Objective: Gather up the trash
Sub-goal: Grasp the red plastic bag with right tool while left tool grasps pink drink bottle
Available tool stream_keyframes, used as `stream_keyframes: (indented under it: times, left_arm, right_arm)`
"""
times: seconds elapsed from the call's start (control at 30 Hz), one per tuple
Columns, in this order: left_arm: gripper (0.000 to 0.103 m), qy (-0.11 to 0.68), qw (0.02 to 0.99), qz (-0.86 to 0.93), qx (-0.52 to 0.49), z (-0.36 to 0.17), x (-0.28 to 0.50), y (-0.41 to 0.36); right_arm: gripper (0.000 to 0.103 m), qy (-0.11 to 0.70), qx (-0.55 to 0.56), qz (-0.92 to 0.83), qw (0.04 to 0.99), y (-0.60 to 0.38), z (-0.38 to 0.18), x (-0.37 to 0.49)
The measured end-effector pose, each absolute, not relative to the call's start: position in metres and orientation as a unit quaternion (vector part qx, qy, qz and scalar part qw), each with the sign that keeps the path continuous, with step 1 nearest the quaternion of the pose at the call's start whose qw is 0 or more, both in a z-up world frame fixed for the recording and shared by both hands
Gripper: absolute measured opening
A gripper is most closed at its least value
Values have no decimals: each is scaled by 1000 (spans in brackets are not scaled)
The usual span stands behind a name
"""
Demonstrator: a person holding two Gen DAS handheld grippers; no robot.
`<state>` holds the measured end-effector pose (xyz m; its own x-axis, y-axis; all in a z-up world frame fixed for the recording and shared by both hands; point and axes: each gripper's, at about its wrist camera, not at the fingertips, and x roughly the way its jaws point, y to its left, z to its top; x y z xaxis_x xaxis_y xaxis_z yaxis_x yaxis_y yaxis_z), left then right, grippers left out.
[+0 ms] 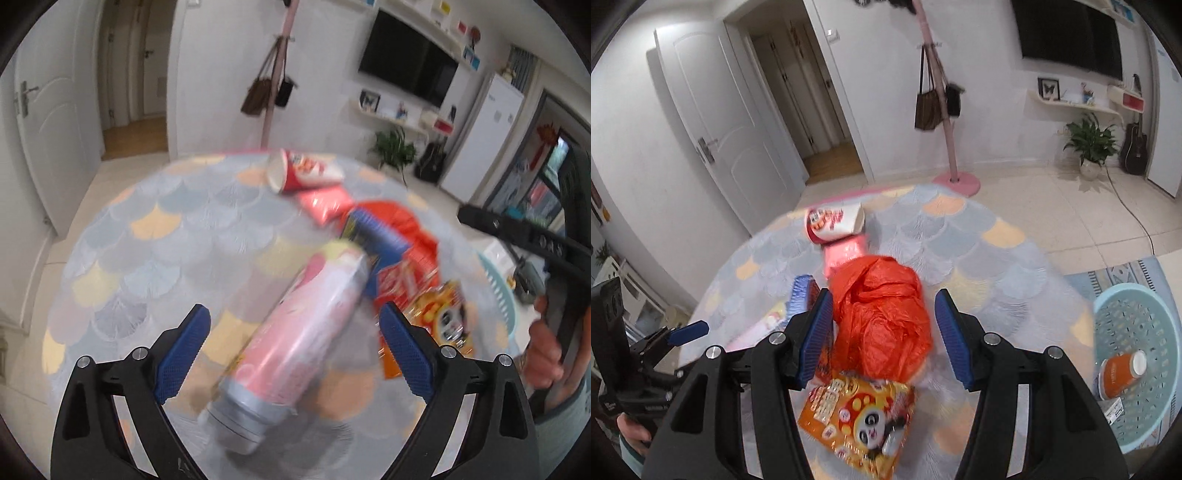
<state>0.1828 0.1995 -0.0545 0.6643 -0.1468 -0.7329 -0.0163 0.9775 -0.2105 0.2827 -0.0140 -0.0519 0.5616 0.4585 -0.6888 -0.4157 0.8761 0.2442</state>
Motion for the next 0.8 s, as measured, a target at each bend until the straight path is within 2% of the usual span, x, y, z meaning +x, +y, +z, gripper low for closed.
stream_keyframes:
  times: [0.07,0.13,0.27,0.3,0.47,0.67,0.73,0.77,0.8]
  left_arm:
    - [90,421,900,-54,-100,-63,190,204]
    - [90,436,893,-62,-95,-71,196,203]
    - [87,445,890,-66,-79,-79,201,193]
    - [82,447,889,-64,-76,-81,203,191]
    - [70,455,889,-28,-45,-93,202,183]
    - [53,442,893,-32,-78,-92,195,187]
    - [47,431,897,-29,-100,-92,190,190]
    - [47,428,897,-27,-107,-93,189,190]
    - [47,425,898,-25,-113,-93,188,191]
  right_arm:
    - [57,412,29,253,875,-6,-63,291]
    - [64,415,22,242,877,-1,-71,297]
    - [68,421,15,227,878,4,-85,307]
    - [68,425,16,227,876,3,-87,309]
    - [68,441,19,230,867,3,-104,317]
    - [68,450,32,251,856,3,-118,317]
    - [65,449,29,253,857,4,-117,316]
    - [59,447,26,256,857,4,-116,314]
    - [49,446,23,266,854,6,-116,313]
